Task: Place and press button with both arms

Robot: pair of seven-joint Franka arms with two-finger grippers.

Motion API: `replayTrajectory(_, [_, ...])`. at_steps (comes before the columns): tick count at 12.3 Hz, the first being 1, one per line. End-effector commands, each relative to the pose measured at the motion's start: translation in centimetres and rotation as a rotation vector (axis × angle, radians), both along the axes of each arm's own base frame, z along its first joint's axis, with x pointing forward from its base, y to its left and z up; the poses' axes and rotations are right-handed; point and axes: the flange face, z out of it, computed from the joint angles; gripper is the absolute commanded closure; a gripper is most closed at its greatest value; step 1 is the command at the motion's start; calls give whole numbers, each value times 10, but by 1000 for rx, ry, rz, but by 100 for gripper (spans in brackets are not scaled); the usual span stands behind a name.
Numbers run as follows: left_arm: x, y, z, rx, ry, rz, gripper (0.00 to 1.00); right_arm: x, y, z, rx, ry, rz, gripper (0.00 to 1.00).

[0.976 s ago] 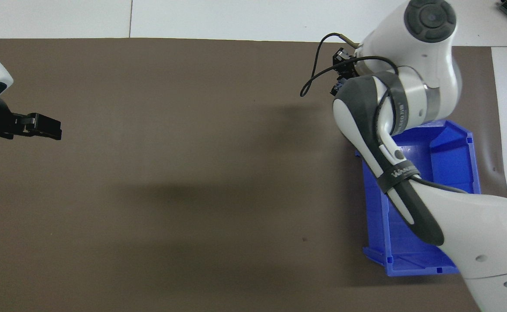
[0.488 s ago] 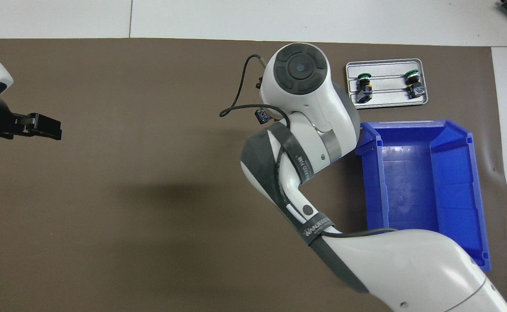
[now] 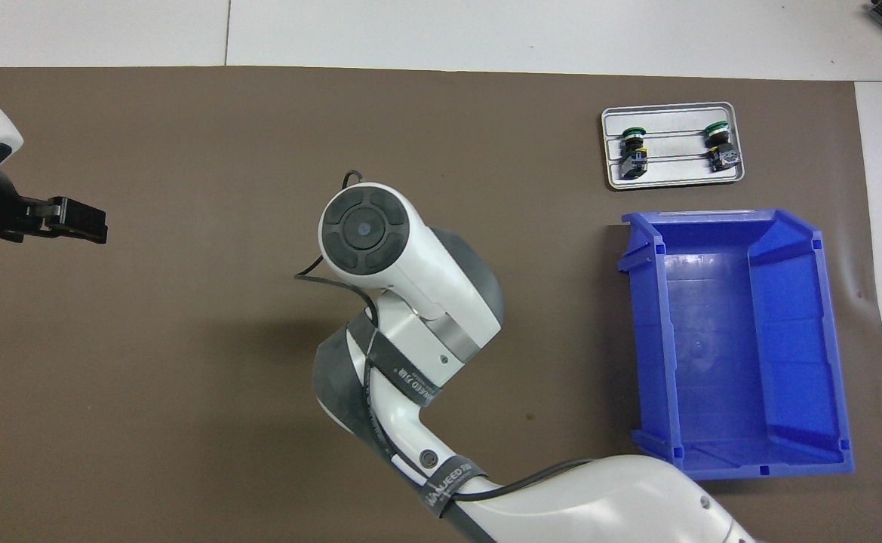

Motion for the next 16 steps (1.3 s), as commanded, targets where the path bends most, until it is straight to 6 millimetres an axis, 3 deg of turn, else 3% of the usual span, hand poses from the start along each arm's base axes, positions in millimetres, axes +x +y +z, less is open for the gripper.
replayTrajectory(1, [-9,-7,3,4,1,-2,0,-15,3,-38,5,-13,-40,100])
replayTrajectory(4, [-8,-9,3,3,-8,-14,0,-36,7,-72,18,5,-59,100])
replayTrajectory(8, [-6,-18,1,-8,-34,-141,0,-45,-7,-87,-8,32,-115,100])
replayTrajectory(9, [-6,-19,-1,-6,-41,-230,0,-47,-8,-87,-16,39,-117,92])
replayTrajectory(10, [-7,-21,-3,-4,-36,-311,0,-45,-12,-88,-17,42,-153,63])
replayTrajectory(11, [-7,-24,-7,-8,-31,-365,0,-43,-13,-87,-12,40,-191,41])
replayTrajectory(14, [-14,-58,-14,-27,-71,-458,0,-31,-24,-81,-17,36,-215,20])
replayTrajectory(16, [-16,-74,-14,-26,-78,-492,0,-15,-42,-67,-11,21,-230,14])
